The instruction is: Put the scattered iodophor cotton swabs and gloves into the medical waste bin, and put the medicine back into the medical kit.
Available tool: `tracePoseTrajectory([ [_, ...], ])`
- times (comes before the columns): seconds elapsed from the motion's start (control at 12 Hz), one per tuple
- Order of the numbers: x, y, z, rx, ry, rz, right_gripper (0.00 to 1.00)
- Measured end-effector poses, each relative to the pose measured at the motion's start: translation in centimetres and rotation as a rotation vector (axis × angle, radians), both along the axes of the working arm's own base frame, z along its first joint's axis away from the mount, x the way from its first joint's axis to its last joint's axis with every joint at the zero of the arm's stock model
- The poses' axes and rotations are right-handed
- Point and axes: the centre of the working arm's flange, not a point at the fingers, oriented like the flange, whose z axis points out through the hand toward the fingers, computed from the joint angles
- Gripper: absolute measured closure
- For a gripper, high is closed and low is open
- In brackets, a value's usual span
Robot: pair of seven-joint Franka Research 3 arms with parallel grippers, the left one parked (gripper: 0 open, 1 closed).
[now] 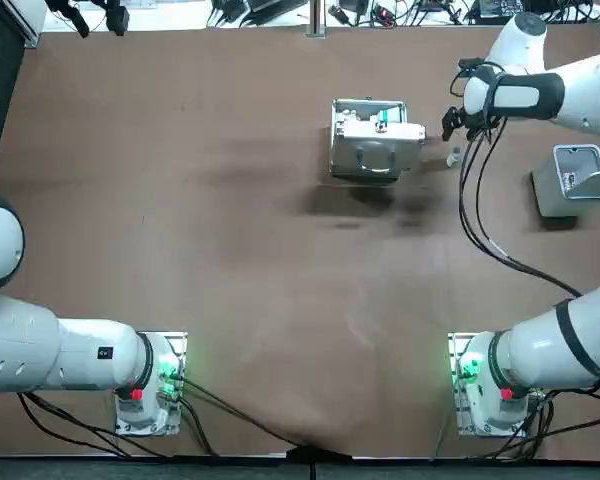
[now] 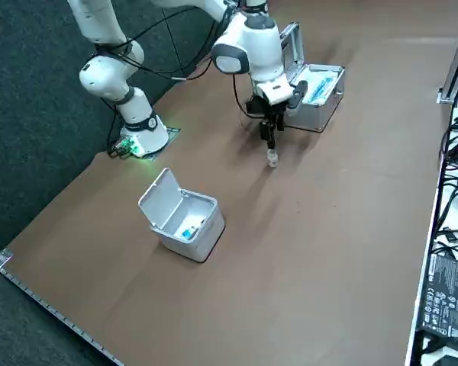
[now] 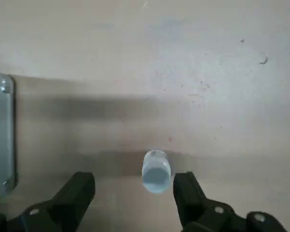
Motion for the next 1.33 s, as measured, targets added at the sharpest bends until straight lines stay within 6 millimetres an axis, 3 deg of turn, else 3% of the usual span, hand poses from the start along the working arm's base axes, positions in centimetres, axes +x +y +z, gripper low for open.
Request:
tracePoseTrajectory([
  [0.25,-0.1,-0.4,-2.0,-0.016,0.012,0.013,0.00],
  [0.67,-0.2,-0.9,-3.5,-0.024,0.030,0.010,0.03],
  [1.33,-0.3,-1.2,-4.0,-0.024,0.036,0.005,0.24],
])
